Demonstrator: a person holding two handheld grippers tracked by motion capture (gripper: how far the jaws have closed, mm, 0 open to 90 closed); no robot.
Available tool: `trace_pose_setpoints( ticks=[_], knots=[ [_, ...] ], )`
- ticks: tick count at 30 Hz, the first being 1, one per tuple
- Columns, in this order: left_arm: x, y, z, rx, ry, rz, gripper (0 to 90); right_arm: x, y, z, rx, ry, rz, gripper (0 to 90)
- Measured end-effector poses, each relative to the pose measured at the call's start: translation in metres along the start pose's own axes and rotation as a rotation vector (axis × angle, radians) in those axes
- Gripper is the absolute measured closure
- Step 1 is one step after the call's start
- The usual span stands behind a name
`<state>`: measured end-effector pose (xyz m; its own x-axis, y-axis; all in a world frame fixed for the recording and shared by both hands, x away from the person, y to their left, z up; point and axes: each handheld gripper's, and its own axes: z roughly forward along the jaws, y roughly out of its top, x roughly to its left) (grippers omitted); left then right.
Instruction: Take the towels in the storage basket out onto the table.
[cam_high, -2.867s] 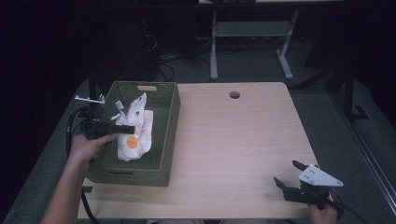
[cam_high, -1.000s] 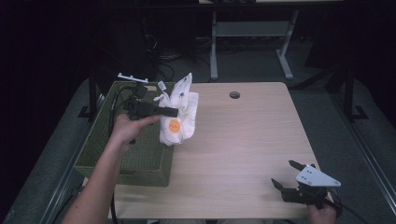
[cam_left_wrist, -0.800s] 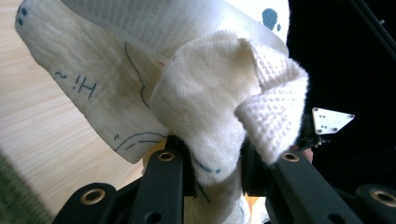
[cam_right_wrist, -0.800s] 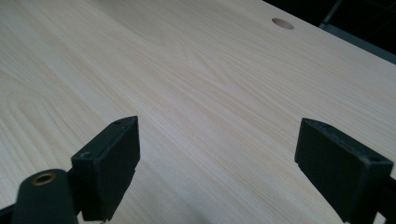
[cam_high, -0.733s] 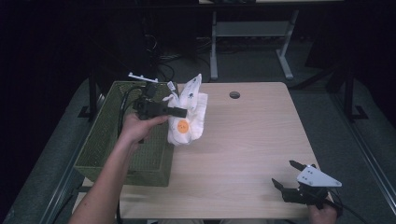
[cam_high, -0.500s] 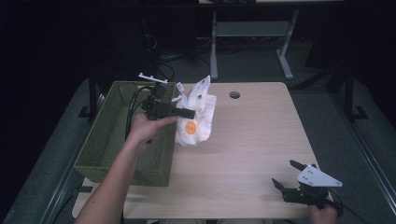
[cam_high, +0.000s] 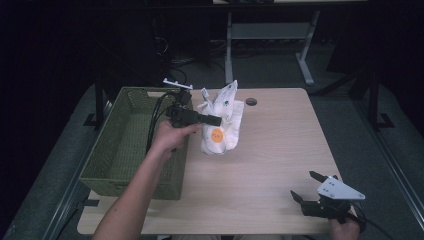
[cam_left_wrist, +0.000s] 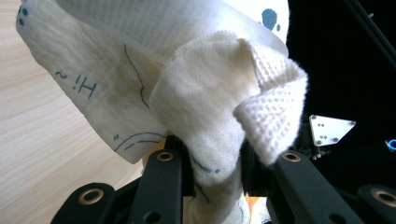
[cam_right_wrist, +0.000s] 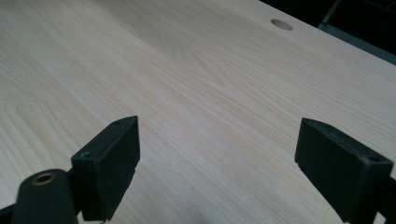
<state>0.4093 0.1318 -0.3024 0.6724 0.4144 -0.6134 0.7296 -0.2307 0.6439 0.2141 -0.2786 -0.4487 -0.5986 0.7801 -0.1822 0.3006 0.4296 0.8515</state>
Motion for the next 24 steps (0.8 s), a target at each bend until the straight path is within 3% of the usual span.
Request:
trace_pose_setpoints(
  ticks=[8, 17, 24],
  knots=[
    [0.002, 0.003, 0.010, -0.010, -0.004, -0.001, 73.2, -0.002, -0.002, 0.002, 0.009, 0.005, 0.008, 13.7],
    [0.004, 0.003, 0.044, 0.013, -0.025, 0.001, 73.2, -0.003, -0.004, 0.002, 0.012, -0.003, 0.024, 13.7],
    [0.003, 0.002, 0.060, 0.020, -0.023, 0.004, 73.1, -0.002, -0.004, 0.003, 0.018, 0.001, 0.026, 13.7]
  ],
)
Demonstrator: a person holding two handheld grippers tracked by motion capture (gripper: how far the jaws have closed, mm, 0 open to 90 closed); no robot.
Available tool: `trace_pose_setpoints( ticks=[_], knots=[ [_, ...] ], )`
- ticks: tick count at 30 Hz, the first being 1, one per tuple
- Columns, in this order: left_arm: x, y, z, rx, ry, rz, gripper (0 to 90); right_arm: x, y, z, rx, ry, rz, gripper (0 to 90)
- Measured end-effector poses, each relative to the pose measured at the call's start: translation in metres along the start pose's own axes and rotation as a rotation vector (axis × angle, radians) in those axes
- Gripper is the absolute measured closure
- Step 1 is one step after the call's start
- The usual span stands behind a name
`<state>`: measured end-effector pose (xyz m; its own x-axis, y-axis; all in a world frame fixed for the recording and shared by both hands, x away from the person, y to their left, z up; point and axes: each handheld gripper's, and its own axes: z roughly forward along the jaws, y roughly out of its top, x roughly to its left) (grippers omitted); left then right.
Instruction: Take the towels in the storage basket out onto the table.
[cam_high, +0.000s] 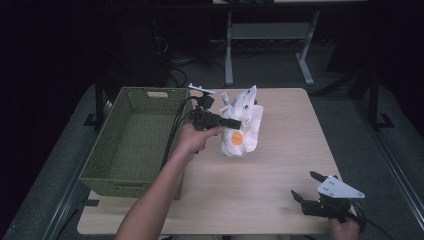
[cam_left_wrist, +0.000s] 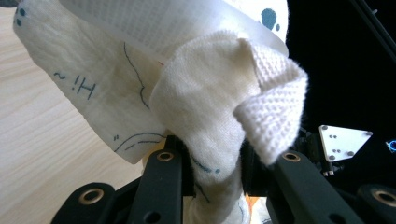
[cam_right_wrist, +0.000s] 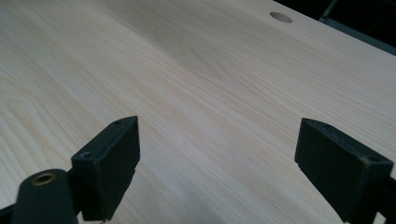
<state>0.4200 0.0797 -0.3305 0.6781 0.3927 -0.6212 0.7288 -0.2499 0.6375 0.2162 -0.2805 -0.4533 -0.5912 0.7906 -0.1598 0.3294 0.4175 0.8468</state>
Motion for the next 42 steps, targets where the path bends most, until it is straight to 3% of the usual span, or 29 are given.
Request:
trace_pose_setpoints(
  ticks=[6, 22, 30, 38, 42],
  knots=[
    [-0.001, 0.001, 0.012, 0.003, 0.026, -0.009, 73.1, 0.000, 0.000, -0.001, -0.009, 0.004, 0.010, 13.7],
    [0.006, -0.004, 0.047, 0.000, 0.018, -0.029, 72.8, 0.000, 0.000, -0.001, -0.013, 0.012, 0.011, 13.7],
    [0.017, -0.008, 0.061, 0.001, 0.056, -0.058, 72.6, -0.005, -0.003, -0.001, -0.020, 0.008, 0.025, 13.7],
    [0.017, -0.016, 0.078, 0.015, 0.041, -0.075, 72.4, -0.006, -0.004, -0.003, -0.016, 0.015, 0.037, 13.7],
    [0.019, -0.021, 0.089, 0.032, 0.079, -0.081, 72.1, -0.005, -0.004, -0.003, -0.016, 0.016, 0.036, 13.7]
  ],
)
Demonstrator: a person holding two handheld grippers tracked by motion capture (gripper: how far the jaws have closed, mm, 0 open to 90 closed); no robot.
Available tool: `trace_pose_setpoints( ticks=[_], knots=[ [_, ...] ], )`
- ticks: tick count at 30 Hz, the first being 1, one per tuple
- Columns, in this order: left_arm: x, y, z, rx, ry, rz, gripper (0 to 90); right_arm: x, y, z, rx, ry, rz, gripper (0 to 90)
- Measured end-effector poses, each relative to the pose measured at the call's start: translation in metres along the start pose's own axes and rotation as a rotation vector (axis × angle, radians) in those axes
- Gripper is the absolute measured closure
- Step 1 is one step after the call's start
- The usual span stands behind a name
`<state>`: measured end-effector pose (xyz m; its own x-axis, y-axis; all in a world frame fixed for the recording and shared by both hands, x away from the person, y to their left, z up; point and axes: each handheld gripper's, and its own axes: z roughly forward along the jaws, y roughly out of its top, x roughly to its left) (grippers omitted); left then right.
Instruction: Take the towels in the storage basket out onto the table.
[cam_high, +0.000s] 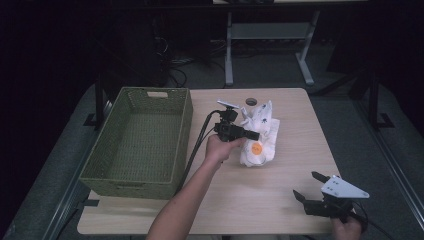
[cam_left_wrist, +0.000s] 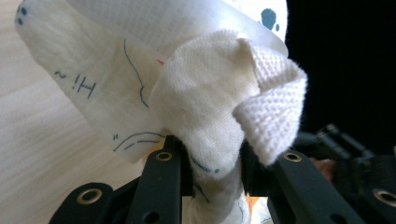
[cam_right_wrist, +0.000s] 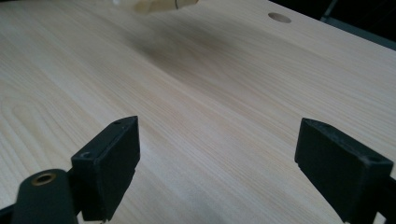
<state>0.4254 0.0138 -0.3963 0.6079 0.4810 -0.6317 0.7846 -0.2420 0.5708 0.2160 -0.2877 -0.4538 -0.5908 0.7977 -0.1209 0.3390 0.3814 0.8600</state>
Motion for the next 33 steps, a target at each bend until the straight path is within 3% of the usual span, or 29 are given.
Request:
trace_pose_setpoints(
  ticks=[5, 15, 22, 26, 30, 33],
  knots=[
    [0.004, -0.007, 0.007, 0.023, 0.026, -0.009, 71.7, -0.001, 0.000, 0.000, -0.001, -0.004, 0.001, 13.7],
    [0.007, -0.015, 0.011, 0.021, 0.033, -0.035, 69.6, 0.000, 0.001, -0.001, -0.004, 0.000, -0.011, 13.7],
    [0.012, -0.021, 0.018, 0.041, 0.079, -0.031, 66.8, 0.000, 0.000, -0.002, -0.007, -0.003, -0.007, 13.7],
    [0.013, -0.023, 0.021, 0.054, 0.079, -0.031, 63.3, 0.000, 0.001, -0.003, -0.011, -0.005, -0.008, 13.7],
    [0.013, -0.025, 0.020, 0.033, 0.052, -0.042, 60.0, 0.001, 0.001, -0.003, -0.014, -0.004, -0.010, 13.7],
    [0.013, -0.026, 0.016, 0.026, 0.066, -0.038, 56.3, 0.001, 0.002, -0.004, -0.024, -0.008, -0.013, 13.7]
  ],
)
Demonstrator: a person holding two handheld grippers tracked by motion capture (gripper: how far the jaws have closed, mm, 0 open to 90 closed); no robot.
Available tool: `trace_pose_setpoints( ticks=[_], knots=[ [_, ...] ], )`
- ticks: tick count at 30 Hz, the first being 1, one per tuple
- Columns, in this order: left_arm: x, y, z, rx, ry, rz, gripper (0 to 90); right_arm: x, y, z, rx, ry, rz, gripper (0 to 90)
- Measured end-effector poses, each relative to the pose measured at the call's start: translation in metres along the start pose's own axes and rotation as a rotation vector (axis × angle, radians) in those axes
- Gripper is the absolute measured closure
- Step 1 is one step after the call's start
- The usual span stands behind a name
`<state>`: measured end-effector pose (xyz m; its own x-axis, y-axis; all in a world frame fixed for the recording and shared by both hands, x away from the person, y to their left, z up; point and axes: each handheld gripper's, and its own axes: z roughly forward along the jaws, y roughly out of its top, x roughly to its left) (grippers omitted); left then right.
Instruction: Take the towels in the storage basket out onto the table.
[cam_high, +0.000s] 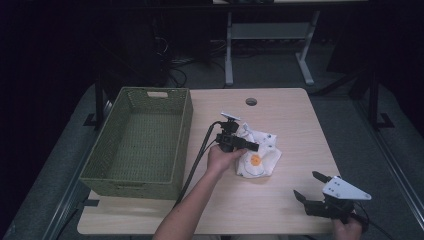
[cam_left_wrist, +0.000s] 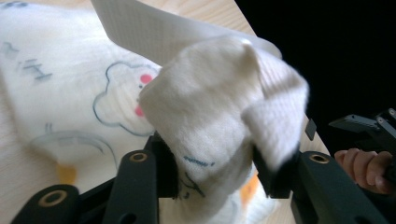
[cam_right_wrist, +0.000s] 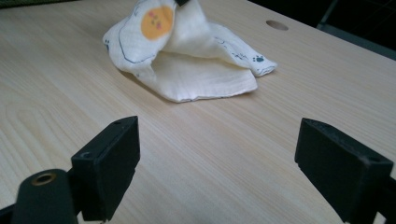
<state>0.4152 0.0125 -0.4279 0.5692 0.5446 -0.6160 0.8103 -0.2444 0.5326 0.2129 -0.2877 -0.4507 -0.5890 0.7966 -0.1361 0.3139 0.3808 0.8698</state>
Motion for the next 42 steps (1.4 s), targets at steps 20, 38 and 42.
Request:
trace_pose_setpoints(
  ticks=[20, 38, 42],
  knots=[
    [-0.004, -0.009, -0.041, -0.084, 0.039, 0.024, 39.1, 0.002, 0.001, 0.002, 0.010, -0.004, -0.009, 13.7],
    [-0.005, -0.029, -0.058, -0.109, 0.049, 0.034, 35.9, 0.003, 0.002, 0.004, 0.015, 0.003, -0.023, 13.7],
    [-0.006, -0.038, -0.062, -0.101, 0.067, 0.060, 34.9, 0.004, 0.002, 0.005, 0.025, 0.002, -0.022, 13.7]
  ],
)
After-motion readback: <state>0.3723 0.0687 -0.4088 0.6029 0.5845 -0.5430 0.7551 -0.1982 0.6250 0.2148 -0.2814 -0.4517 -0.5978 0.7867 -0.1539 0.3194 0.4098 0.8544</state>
